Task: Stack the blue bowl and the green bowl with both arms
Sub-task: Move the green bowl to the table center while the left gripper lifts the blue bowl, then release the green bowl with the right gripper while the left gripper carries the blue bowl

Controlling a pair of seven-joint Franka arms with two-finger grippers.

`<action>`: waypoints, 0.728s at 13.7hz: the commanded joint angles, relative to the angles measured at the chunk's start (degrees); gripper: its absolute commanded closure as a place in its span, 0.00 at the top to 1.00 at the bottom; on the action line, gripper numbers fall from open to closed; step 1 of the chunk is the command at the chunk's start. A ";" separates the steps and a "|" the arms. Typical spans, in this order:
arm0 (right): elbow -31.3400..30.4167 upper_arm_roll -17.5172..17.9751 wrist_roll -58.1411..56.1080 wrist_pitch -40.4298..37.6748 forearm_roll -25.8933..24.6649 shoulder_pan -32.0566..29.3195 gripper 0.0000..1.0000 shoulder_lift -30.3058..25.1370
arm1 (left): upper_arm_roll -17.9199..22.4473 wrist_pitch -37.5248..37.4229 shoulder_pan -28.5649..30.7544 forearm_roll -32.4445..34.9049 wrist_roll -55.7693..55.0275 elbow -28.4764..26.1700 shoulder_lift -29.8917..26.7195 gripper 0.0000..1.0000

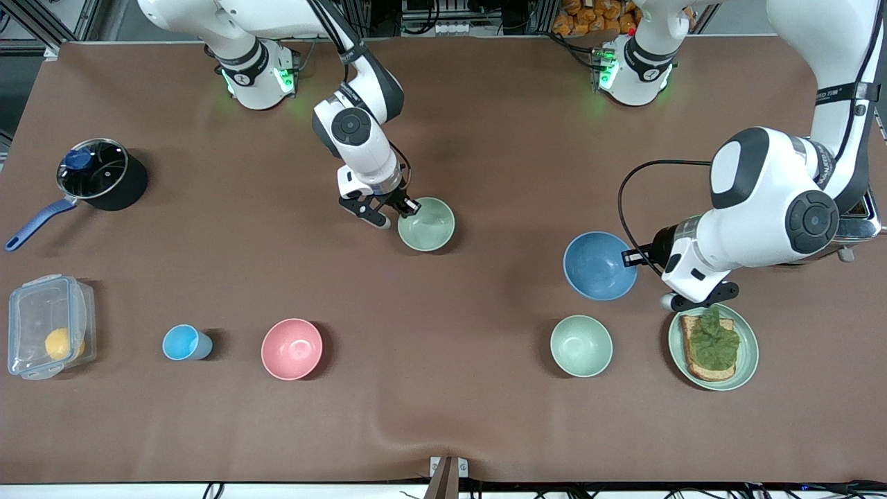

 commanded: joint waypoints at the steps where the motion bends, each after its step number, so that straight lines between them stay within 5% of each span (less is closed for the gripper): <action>1: -0.30 0.15 0.78 0.78 -0.97 -0.37 0.54 -0.25 | -0.27 0.75 -0.01 -0.66 -0.49 -0.36 -0.18 0.00; 7: 0.66 0.15 3.23 -1.67 -0.44 -0.89 0.98 -1.56 | -0.27 1.10 -0.54 -0.66 -0.57 -0.36 0.17 0.00; 10: 6.00 0.24 3.94 -12.88 0.00 -4.31 1.00 -2.71 | -0.27 2.42 -1.07 -0.57 -1.27 -0.36 0.78 0.00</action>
